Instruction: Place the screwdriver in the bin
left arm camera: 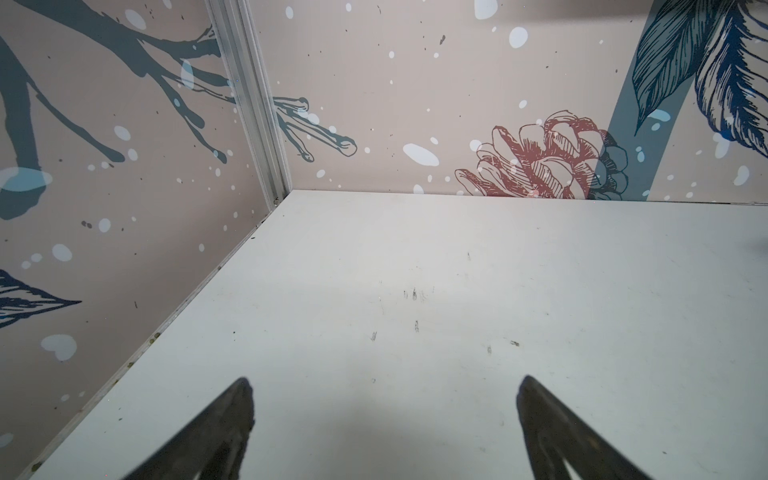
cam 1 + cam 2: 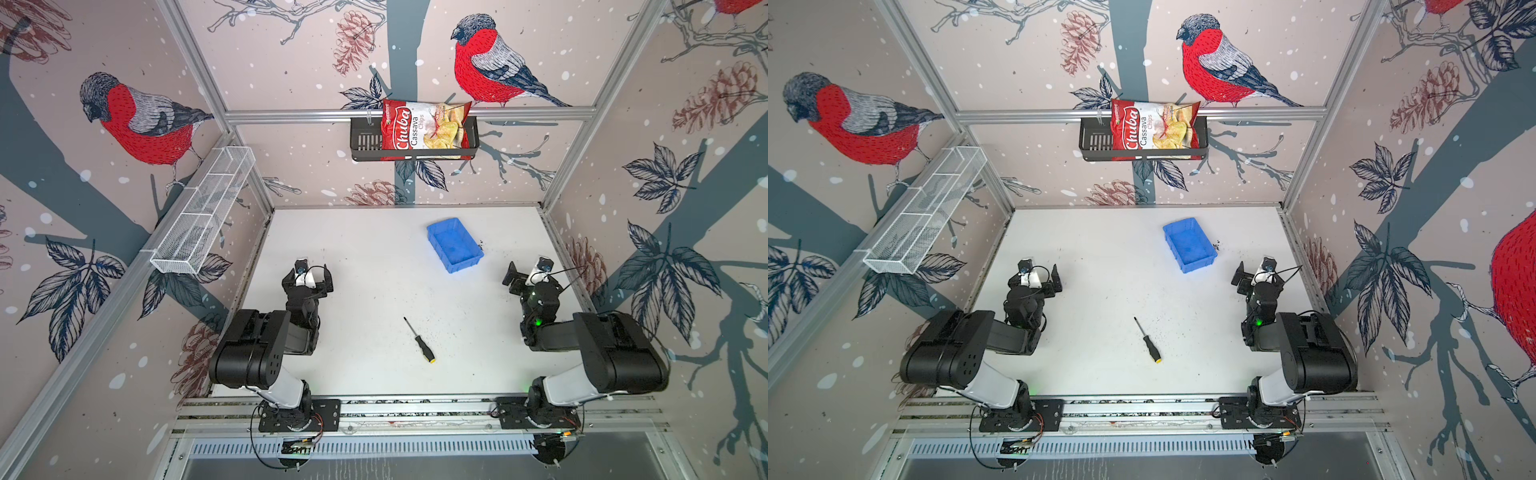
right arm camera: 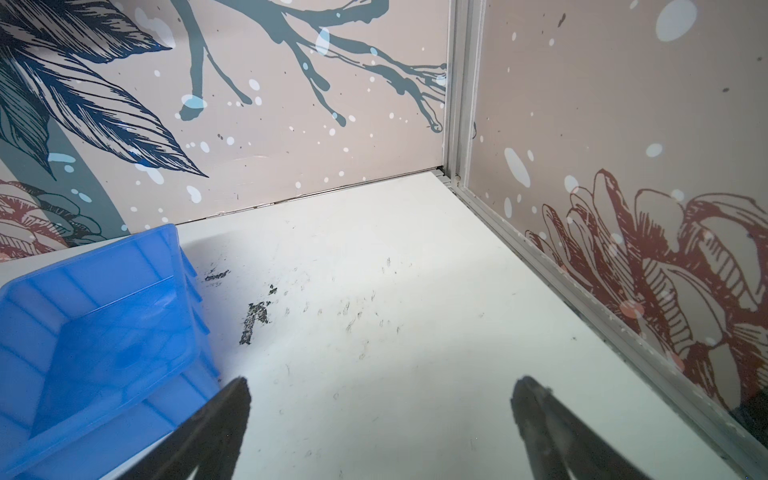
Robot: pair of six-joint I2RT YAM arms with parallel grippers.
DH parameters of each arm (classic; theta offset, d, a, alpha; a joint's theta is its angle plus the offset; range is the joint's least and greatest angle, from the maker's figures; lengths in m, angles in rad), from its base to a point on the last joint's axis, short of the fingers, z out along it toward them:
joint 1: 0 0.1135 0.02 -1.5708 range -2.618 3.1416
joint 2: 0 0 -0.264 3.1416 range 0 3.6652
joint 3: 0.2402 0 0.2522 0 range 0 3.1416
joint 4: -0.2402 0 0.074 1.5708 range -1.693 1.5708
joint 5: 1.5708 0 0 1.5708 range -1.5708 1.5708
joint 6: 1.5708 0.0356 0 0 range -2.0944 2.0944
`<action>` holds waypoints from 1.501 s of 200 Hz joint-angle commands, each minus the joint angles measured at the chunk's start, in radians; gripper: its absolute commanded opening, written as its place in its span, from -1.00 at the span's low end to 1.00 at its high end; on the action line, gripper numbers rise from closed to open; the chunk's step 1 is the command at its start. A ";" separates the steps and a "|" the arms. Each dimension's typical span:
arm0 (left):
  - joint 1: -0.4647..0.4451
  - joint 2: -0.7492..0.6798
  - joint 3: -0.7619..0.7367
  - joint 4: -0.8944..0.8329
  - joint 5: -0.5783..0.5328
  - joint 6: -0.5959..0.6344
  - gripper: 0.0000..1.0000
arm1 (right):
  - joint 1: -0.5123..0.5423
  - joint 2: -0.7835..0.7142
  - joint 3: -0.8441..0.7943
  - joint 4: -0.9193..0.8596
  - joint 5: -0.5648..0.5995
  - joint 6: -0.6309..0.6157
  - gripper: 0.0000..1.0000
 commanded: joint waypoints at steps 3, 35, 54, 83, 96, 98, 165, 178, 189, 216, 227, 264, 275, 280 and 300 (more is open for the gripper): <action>-0.003 -0.038 0.001 -0.011 -0.008 -0.005 0.94 | 0.026 -0.016 0.000 0.006 0.041 -0.018 0.98; -0.017 -0.146 0.018 -0.126 -0.020 0.010 0.94 | 0.051 -0.040 -0.042 0.068 0.101 -0.025 0.99; -0.034 -0.188 0.035 -0.182 -0.006 0.036 0.94 | 0.057 -0.059 -0.044 0.059 0.119 -0.024 0.99; -0.096 -0.253 0.080 -0.281 0.008 0.101 0.94 | 0.109 -0.112 -0.015 -0.035 0.165 -0.069 0.99; -0.119 -0.283 0.113 -0.352 0.044 0.111 0.95 | 0.139 -0.134 0.009 -0.092 0.175 -0.094 0.99; -0.121 -0.287 0.118 -0.365 0.052 0.113 0.95 | 0.145 -0.136 0.012 -0.100 0.177 -0.099 0.99; -0.158 -0.360 0.280 -0.756 0.279 0.105 0.96 | 0.442 -0.199 0.202 -0.502 0.257 -0.180 1.00; -0.160 -0.379 0.305 -0.812 0.318 0.114 0.96 | 0.497 -0.202 0.234 -0.566 0.250 -0.152 0.99; -0.159 -0.389 0.333 -0.866 0.346 0.122 0.96 | 0.540 -0.202 0.246 -0.590 0.234 -0.114 0.99; -0.160 -0.413 0.403 -1.008 0.413 0.181 0.96 | 0.674 -0.174 0.281 -0.668 0.257 -0.025 0.99; -0.160 -0.430 0.418 -1.053 0.447 0.211 0.96 | 0.739 -0.160 0.306 -0.723 0.280 0.005 1.00; -0.160 -0.508 0.419 -1.173 0.556 0.297 0.96 | 0.910 -0.124 0.408 -1.008 0.322 0.169 0.99; -0.160 -0.536 0.416 -1.214 0.572 0.326 0.96 | 0.951 -0.123 0.420 -1.073 0.316 0.205 1.00; -0.159 -0.548 0.416 -1.231 0.579 0.344 0.96 | 0.969 -0.126 0.423 -1.098 0.311 0.219 0.99; -0.159 -0.590 0.398 -1.265 0.603 0.437 0.96 | 1.027 -0.146 0.437 -1.191 0.273 0.284 0.99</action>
